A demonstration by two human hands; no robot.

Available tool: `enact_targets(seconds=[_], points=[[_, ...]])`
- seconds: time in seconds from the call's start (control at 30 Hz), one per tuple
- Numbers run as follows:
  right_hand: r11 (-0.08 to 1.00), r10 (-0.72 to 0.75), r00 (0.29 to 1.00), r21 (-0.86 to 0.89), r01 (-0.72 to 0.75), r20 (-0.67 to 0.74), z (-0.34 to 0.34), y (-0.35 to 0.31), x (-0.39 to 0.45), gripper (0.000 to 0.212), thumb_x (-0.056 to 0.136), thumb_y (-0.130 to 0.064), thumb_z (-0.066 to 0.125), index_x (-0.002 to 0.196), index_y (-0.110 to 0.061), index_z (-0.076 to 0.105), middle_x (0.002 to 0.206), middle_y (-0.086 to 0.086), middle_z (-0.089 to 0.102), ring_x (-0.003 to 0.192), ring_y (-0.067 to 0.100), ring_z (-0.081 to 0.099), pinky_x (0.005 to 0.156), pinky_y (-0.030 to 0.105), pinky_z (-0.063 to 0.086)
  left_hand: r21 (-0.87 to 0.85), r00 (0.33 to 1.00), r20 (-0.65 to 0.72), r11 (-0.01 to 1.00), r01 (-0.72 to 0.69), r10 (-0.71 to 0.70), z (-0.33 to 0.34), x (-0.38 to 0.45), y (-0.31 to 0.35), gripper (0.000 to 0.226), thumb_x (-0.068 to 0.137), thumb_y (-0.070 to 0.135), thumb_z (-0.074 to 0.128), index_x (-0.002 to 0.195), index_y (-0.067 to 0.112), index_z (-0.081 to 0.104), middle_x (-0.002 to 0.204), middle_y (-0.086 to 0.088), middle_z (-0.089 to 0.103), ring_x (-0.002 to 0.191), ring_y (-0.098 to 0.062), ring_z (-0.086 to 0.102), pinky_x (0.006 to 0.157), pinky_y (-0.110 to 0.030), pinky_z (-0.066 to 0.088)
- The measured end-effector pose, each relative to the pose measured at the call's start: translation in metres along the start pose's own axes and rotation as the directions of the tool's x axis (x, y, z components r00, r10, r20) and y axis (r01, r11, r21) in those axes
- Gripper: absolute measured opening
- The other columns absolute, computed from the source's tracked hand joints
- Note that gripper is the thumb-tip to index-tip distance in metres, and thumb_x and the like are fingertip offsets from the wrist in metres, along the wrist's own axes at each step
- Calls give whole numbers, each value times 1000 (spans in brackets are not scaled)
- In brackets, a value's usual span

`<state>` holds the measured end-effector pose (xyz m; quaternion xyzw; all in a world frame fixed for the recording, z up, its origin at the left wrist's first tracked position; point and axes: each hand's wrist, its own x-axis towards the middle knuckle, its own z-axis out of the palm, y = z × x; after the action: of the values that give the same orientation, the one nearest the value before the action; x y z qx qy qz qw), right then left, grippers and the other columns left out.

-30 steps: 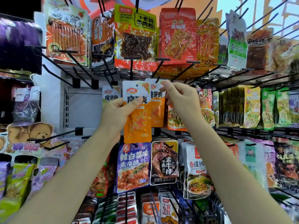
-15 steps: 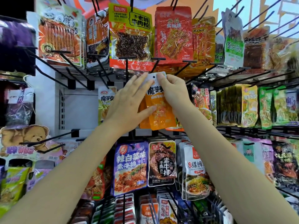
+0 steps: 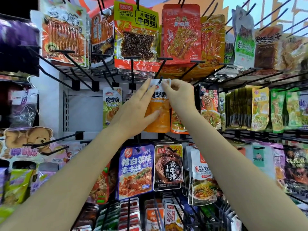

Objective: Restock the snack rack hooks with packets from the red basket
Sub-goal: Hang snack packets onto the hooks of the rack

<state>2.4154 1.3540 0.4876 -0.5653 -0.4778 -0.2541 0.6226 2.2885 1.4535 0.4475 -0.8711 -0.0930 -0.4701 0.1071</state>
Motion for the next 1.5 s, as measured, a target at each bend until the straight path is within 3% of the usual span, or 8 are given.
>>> enact_targets(seconds=[0.17,0.3,0.53,0.73,0.93,1.17,1.33,1.5], points=[[791,-361,928,-496,358,93,-18,18,-12,44,91,-34,70,130,-20,53,109,4,54,93,22,56,68,36,52,134,996,18,988,-84,82,11,3,-14,80,97,50,53,161,19,17,171,-2,3,157,-22,6,123,-50,24],[643,-271,921,-660,389,280,-24,37,-13,66,90,-50,67,148,-31,41,135,8,47,124,31,44,95,48,44,228,997,62,972,-55,42,20,7,-17,80,97,56,49,162,24,14,171,-2,2,157,-25,5,122,-50,24],[660,-234,910,-631,407,342,-26,41,-13,59,94,-44,63,147,-26,46,147,7,43,137,31,34,106,50,36,203,986,162,979,4,-37,25,8,-15,77,101,56,44,162,31,6,170,6,-11,157,-21,-3,122,-52,17],[796,-364,903,-428,428,227,-61,29,-43,40,97,-29,63,135,-16,58,133,6,55,125,23,47,104,30,35,34,999,-6,999,-32,33,10,-9,4,67,100,57,37,159,25,27,169,0,18,155,-22,14,122,-51,23],[846,-301,950,-438,305,81,-147,48,-148,25,100,-25,56,117,-9,66,108,-2,62,103,14,57,90,24,44,-234,942,-241,929,-289,232,31,-45,95,53,101,41,46,144,11,53,147,-8,52,138,-26,44,116,-45,33],[747,173,985,-653,-128,5,-258,140,-298,36,99,-38,51,111,-10,68,100,4,67,95,22,61,83,40,50,-639,906,62,714,-286,419,182,-127,236,51,101,40,46,140,8,56,139,-10,58,131,-24,45,112,-35,33],[484,564,812,-737,-472,-149,-335,201,-445,36,93,-44,56,103,-12,69,88,6,68,84,26,62,75,43,50,-772,706,380,626,-114,598,286,-228,332,59,98,44,40,140,6,57,140,-14,58,130,-28,50,108,-38,38],[106,898,368,-691,-715,-243,-378,235,-599,45,86,-42,70,118,-11,67,103,12,71,97,33,65,84,42,51,-781,453,571,623,44,684,349,-340,384,66,92,50,43,144,11,53,148,-14,52,135,-33,51,110,-51,45]])
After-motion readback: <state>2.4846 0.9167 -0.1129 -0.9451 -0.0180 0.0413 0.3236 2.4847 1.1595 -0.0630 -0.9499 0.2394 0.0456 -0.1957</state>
